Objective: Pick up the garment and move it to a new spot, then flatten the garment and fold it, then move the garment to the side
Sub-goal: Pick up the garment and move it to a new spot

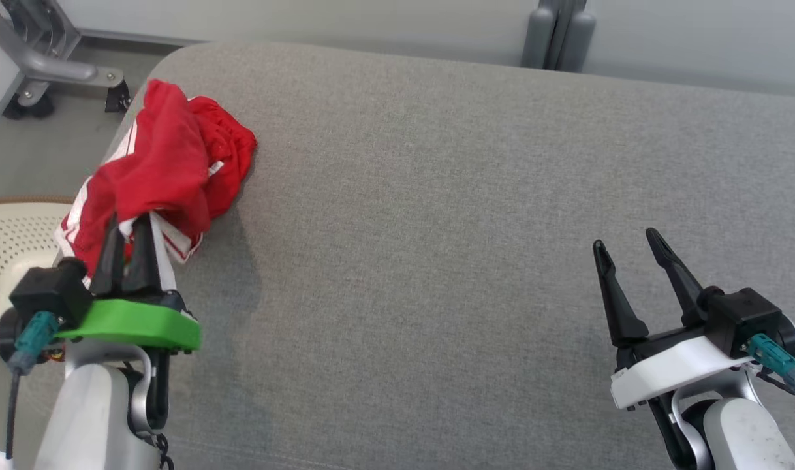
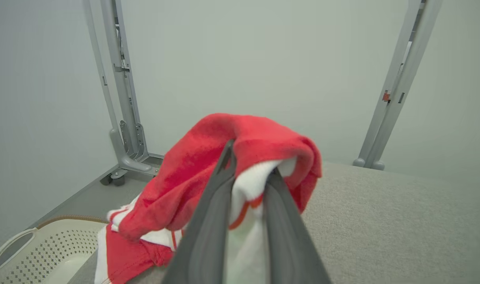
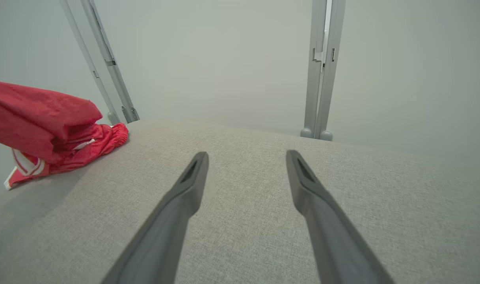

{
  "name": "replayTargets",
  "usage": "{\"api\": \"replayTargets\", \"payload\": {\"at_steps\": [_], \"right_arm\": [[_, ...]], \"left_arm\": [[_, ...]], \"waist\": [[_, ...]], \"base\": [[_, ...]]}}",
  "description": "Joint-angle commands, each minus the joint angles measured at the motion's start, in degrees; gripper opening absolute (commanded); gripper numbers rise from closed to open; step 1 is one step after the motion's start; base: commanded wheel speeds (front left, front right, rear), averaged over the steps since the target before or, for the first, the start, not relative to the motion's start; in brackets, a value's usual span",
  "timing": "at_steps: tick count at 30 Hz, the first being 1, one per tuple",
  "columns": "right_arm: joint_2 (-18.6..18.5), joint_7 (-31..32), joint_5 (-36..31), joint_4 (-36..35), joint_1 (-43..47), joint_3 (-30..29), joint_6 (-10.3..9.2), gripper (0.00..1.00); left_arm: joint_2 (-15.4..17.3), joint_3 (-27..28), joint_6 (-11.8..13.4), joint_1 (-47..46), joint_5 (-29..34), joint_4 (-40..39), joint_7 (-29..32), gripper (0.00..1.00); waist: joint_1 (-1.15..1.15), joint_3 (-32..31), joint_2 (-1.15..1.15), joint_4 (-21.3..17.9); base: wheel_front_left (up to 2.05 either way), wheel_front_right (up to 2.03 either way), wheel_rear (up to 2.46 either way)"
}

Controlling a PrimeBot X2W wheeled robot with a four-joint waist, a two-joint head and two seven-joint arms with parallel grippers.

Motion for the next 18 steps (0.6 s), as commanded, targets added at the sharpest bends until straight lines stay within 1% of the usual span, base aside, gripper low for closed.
{"api": "replayTargets", "payload": {"at_steps": [1,4,8,14,18], "right_arm": [[0.37,-0.37,-0.21,0.2,0.8,0.2,-0.05,1.0],[0.78,-0.5,-0.28,0.29,0.77,0.47,-0.05,1.0],[0.98,-0.24,-0.14,-0.15,-0.24,1.06,-0.05,1.0],[0.48,-0.91,0.62,-0.53,-2.34,0.35,-0.05,1.0],[0.74,-2.16,1.48,0.36,-4.28,0.07,-0.05,1.0]], "left_arm": [[-0.46,-0.81,-0.36,1.72,0.15,-1.2,1.21,0.0],[-1.3,-2.28,-0.6,3.2,-0.46,-3.08,2.89,0.0],[-3.15,-6.31,-1.55,2.96,0.09,-4.02,4.66,0.0],[-5.94,-15.69,-3.06,-2.76,1.6,-2.99,6.24,0.0],[-7.0,-22.12,-3.63,-7.75,0.73,-0.8,6.45,0.0]], "waist": [[0.0,-4.58,0.0,-4.17],[0.0,-4.79,0.0,-7.03],[0.0,-3.04,0.0,-12.05],[0.0,2.35,0.0,-20.25],[0.0,6.43,0.0,-25.9]], "base": [[0.0,0.0,0.0],[0.0,0.0,0.0],[0.0,0.0,0.0],[0.0,0.0,0.0],[0.0,0.0,0.0]]}}
